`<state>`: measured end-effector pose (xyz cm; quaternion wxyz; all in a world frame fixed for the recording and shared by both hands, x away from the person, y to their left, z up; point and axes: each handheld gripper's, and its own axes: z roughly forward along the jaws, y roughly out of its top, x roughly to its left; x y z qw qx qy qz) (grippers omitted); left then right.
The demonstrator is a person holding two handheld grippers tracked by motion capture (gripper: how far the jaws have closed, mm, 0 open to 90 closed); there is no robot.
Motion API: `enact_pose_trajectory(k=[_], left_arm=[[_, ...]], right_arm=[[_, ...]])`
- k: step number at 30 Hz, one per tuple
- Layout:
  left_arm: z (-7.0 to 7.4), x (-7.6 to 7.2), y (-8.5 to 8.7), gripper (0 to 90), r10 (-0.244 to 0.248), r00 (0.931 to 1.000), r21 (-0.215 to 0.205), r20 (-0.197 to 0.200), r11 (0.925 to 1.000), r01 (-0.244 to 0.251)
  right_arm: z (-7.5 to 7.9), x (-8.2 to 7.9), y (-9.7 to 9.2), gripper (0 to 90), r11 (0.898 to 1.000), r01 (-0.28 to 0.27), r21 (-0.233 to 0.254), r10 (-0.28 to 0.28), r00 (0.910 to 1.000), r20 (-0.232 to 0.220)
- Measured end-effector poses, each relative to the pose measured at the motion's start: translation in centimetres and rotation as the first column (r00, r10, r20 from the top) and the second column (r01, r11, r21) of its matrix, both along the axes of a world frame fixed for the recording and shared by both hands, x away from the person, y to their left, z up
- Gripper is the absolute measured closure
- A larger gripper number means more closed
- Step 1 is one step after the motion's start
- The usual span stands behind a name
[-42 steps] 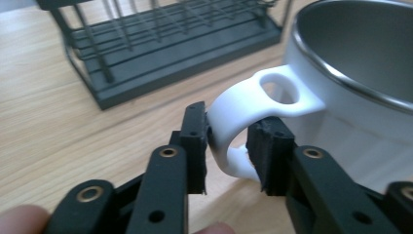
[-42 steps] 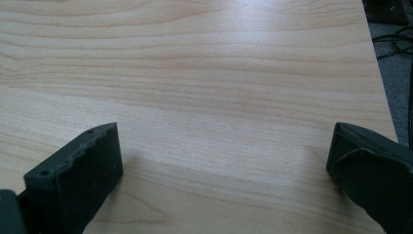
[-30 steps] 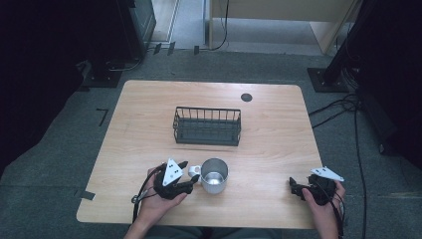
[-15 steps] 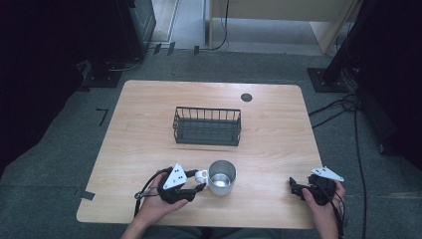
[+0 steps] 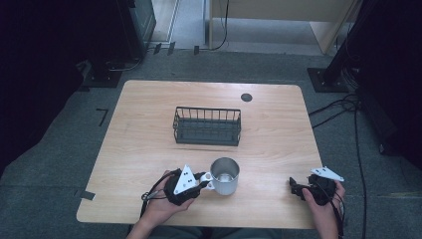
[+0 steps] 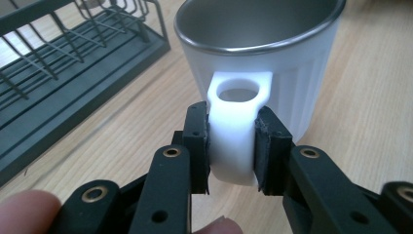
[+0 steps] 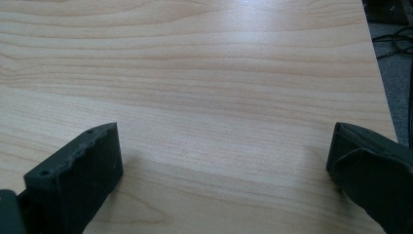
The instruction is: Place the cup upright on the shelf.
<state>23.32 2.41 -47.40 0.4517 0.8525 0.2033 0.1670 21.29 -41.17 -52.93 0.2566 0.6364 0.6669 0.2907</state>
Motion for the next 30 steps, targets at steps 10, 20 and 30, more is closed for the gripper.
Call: enact_pose_trajectory(k=[10,20,30], left_arm=[[0.6,1.1,1.2,73.0,0.014,0.9999,-0.041,0.009,0.9991,-0.014],[1.7,2.5,2.5,73.0,-0.025,0.9992,-0.08,0.03,0.9965,0.027],[4.6,4.6,3.6,73.0,-0.013,0.9964,-0.109,0.084,0.9938,0.022]], right_arm=[[0.0,0.0,0.0,0.0,1.0,0.0,0.0,0.0,1.0,0.0],[0.0,0.0,0.0,0.0,1.0,0.0,0.0,0.0,1.0,0.0],[0.0,0.0,0.0,0.0,1.0,0.001,0.002,-0.001,1.0,0.0]])
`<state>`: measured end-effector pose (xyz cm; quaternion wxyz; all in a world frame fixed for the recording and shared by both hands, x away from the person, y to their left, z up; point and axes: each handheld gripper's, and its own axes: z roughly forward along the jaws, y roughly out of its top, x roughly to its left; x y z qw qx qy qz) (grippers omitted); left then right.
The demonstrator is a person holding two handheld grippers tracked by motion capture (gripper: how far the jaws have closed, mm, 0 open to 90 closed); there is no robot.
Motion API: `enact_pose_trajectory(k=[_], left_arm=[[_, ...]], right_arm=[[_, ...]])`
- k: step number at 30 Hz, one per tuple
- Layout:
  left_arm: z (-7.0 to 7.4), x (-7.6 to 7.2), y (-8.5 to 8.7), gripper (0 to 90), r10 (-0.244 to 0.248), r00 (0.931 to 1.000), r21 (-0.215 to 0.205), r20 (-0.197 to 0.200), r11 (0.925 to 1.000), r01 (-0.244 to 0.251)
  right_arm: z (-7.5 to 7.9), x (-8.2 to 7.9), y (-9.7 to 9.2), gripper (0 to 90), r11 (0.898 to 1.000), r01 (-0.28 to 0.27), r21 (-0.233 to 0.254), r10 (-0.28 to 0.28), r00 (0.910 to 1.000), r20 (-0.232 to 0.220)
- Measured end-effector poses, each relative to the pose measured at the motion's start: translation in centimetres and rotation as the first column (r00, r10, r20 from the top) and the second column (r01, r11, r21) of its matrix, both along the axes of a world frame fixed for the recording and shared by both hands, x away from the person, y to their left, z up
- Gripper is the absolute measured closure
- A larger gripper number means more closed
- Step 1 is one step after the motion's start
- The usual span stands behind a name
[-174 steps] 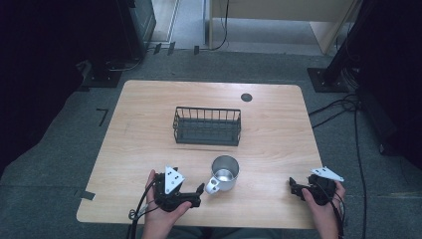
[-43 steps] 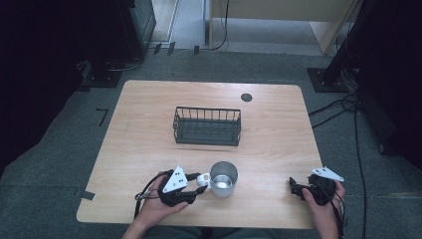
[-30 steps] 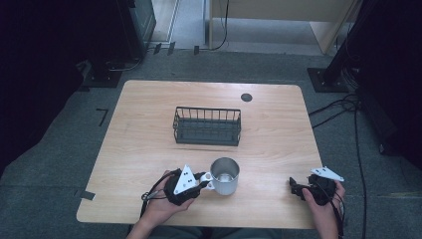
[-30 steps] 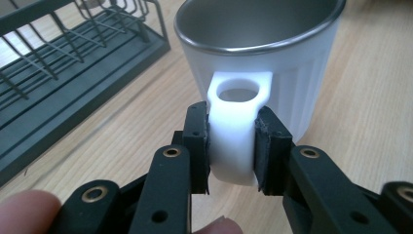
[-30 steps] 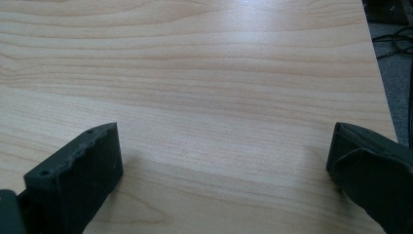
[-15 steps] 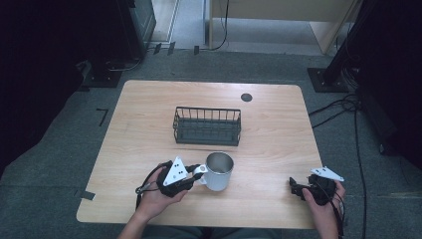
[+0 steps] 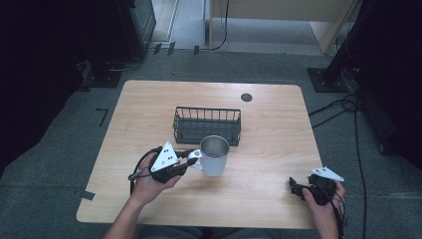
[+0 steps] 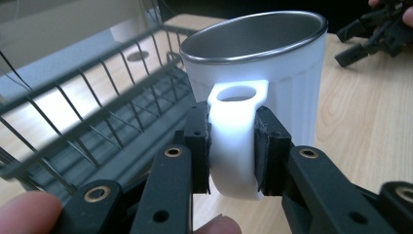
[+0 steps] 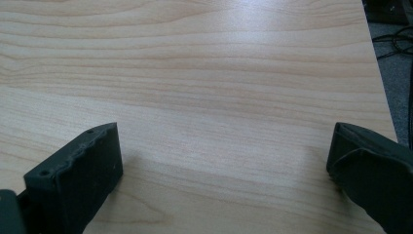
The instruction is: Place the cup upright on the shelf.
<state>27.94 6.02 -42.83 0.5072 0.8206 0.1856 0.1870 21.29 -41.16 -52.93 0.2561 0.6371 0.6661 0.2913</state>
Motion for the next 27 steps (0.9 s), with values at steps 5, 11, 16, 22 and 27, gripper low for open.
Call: enact_pose_trajectory(k=[5,11,16,22,27], left_arm=[[1.3,1.3,0.2,73.1,0.007,0.9996,-0.009,0.026,0.9999,-0.007],[2.6,3.1,0.6,73.1,0.012,0.9991,-0.024,0.041,0.9996,-0.011],[3.5,4.7,1.0,73.0,0.017,0.9991,-0.05,0.04,0.9986,-0.015],[4.5,6.6,1.3,73.0,0.022,0.9981,-0.052,0.058,0.9985,-0.019],[4.9,7.9,1.2,73.0,0.034,0.9964,-0.051,0.078,0.9982,-0.03]], right_arm=[[0.0,0.0,0.0,0.0,1.0,0.0,0.0,0.0,1.0,0.0],[0.0,0.0,0.0,0.0,1.0,0.0,0.0,0.0,1.0,0.0],[0.0,0.0,0.0,0.0,1.0,0.001,0.001,-0.001,1.0,0.0],[0.0,0.0,0.0,0.0,1.0,0.001,0.001,-0.001,1.0,0.0],[0.0,0.0,0.0,0.0,1.0,0.0,0.0,0.0,1.0,0.0]])
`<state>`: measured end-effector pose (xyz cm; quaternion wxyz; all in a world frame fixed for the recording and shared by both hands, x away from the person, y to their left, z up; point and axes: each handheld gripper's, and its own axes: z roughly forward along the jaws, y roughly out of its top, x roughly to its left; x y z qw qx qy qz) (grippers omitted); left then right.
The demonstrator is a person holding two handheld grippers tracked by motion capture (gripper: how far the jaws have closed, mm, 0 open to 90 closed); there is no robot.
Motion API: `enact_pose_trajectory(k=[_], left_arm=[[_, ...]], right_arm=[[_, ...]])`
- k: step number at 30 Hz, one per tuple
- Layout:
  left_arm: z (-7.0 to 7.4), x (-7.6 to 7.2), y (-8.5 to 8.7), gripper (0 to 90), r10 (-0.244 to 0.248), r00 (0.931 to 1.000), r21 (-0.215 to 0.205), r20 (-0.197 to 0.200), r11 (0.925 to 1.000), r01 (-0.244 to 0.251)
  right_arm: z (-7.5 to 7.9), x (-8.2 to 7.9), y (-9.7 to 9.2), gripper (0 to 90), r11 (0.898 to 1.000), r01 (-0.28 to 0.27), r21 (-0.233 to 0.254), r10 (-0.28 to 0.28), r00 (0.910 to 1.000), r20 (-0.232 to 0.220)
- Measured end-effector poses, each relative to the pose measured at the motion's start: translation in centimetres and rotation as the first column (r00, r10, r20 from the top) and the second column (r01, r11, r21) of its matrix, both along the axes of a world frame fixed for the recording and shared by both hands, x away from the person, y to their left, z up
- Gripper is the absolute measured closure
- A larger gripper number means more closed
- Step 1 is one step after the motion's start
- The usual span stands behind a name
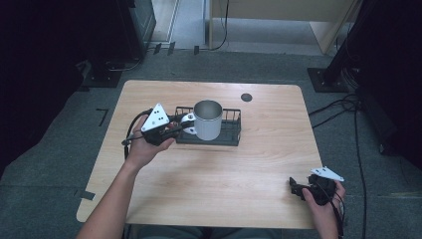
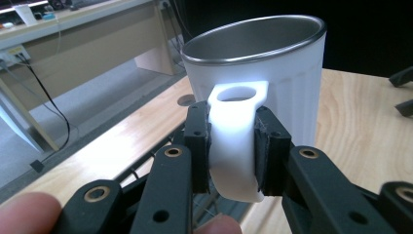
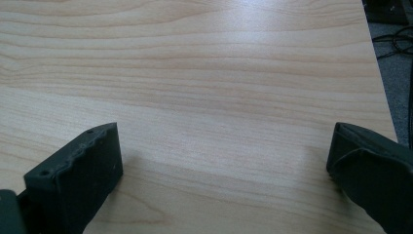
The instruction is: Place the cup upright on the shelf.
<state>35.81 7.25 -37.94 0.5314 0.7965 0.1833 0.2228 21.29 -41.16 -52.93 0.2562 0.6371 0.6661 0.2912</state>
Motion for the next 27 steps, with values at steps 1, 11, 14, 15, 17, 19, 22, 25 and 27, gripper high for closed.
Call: enact_pose_trajectory(k=[1,11,14,15,17,19,22,25,27], left_arm=[[0.0,0.3,0.0,73.0,0.005,1.0,0.001,0.003,1.0,-0.005],[-0.6,2.5,-0.2,73.0,0.039,0.9992,-0.001,-0.001,0.9992,-0.039],[-0.8,3.0,-0.4,72.9,0.05,0.9987,0.004,0.006,0.9987,-0.05],[-0.9,3.2,-0.4,72.9,0.053,0.9986,0.005,0.006,0.9986,-0.053],[-1.1,3.3,-0.5,72.9,0.055,0.9984,0.012,0.01,0.9984,-0.055],[-1.3,3.5,-0.6,72.9,0.068,0.9976,0.012,0.01,0.9976,-0.068],[-1.6,3.7,-0.7,72.9,0.083,0.9965,0.016,0.015,0.9964,-0.083],[-2.0,3.9,-0.8,72.9,0.091,0.9957,0.018,0.014,0.9956,-0.092],[-2.2,3.9,-0.7,72.9,0.093,0.9956,0.009,0.012,0.9956,-0.093]], right_arm=[[0.0,0.0,0.0,0.0,1.0,0.001,0.001,-0.001,1.0,0.0],[0.0,0.0,0.0,0.0,1.0,0.0,0.0,0.0,1.0,0.0],[0.0,0.0,0.0,0.0,1.0,0.0,0.001,0.0,1.0,0.0],[0.0,0.0,0.0,0.0,1.0,0.0,0.0,0.0,1.0,0.0],[0.0,0.0,0.0,0.0,1.0,0.0,0.0,0.0,1.0,0.0],[0.0,0.0,0.0,0.0,1.0,0.0,0.0,0.0,1.0,0.0],[0.0,0.0,0.0,0.0,1.0,0.0,0.001,0.0,1.0,0.0],[0.0,0.0,0.0,0.0,1.0,0.0,0.0,0.0,1.0,0.0],[0.0,0.0,0.0,0.0,1.0,0.0,0.0,0.0,1.0,0.0]])
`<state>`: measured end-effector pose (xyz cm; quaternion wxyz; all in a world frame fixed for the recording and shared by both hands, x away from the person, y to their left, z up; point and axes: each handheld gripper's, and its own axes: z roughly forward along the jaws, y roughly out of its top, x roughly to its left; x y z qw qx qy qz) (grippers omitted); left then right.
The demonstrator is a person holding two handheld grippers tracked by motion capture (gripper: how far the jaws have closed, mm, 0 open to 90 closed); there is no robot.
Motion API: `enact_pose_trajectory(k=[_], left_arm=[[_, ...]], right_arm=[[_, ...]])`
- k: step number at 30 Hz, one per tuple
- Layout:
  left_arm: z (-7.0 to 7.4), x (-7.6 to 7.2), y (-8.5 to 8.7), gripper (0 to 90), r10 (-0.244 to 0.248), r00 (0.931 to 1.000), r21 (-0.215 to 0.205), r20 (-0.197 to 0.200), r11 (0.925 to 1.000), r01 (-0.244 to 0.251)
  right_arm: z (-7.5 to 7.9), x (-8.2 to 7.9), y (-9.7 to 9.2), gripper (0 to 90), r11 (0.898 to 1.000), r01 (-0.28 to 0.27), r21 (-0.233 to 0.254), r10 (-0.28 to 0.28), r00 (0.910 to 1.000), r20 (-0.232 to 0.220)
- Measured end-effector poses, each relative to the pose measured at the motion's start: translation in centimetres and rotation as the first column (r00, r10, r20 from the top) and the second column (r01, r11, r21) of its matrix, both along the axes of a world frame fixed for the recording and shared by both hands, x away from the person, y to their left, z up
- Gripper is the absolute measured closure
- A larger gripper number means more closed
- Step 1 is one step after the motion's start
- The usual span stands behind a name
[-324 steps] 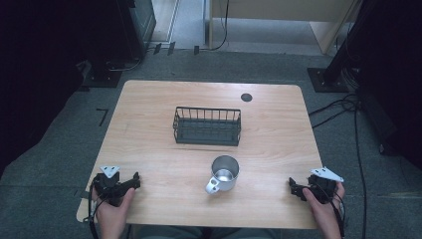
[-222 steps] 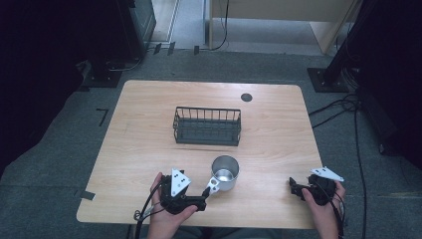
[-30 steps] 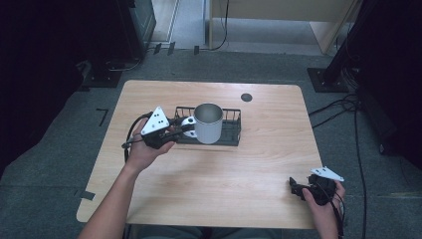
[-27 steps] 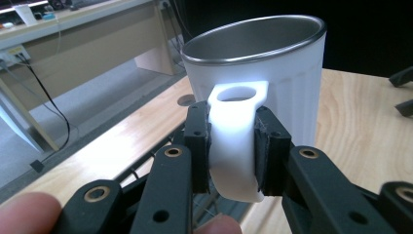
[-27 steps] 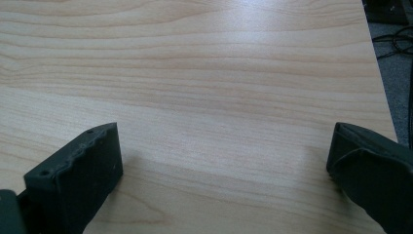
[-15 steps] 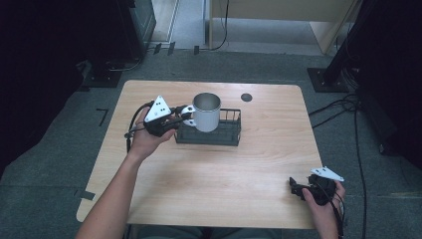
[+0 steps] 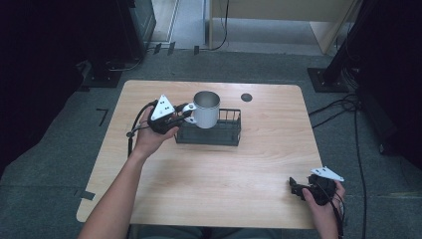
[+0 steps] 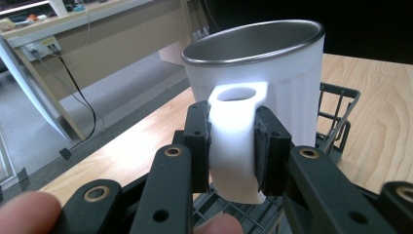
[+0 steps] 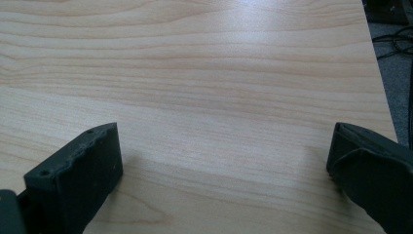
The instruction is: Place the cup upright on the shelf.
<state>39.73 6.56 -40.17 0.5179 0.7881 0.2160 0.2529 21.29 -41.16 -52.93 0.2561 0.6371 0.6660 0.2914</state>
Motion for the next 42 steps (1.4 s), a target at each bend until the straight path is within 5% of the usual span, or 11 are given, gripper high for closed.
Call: enact_pose_trajectory(k=[10,24,32,42], left_arm=[[-1.0,0.4,-0.1,72.9,-0.011,0.9999,0.032,0.003,0.9994,0.011],[-2.7,0.6,0.4,65.6,0.038,0.9973,0.042,-0.063,0.9985,-0.036],[-3.1,0.7,1.2,48.6,0.092,0.9894,0.027,-0.112,0.9956,-0.09],[-3.7,0.9,2.0,45.0,0.186,0.9691,0.034,-0.161,0.9825,-0.183]], right_arm=[[0.0,0.0,0.0,0.0,1.0,0.0,0.0,0.0,1.0,0.0],[0.0,0.0,0.0,0.0,1.0,0.0,0.0,0.0,1.0,0.0],[0.0,0.0,0.0,0.0,1.0,0.0,0.0,0.0,1.0,0.0],[0.0,0.0,0.0,0.0,1.0,0.0,0.0,0.0,1.0,0.0]])
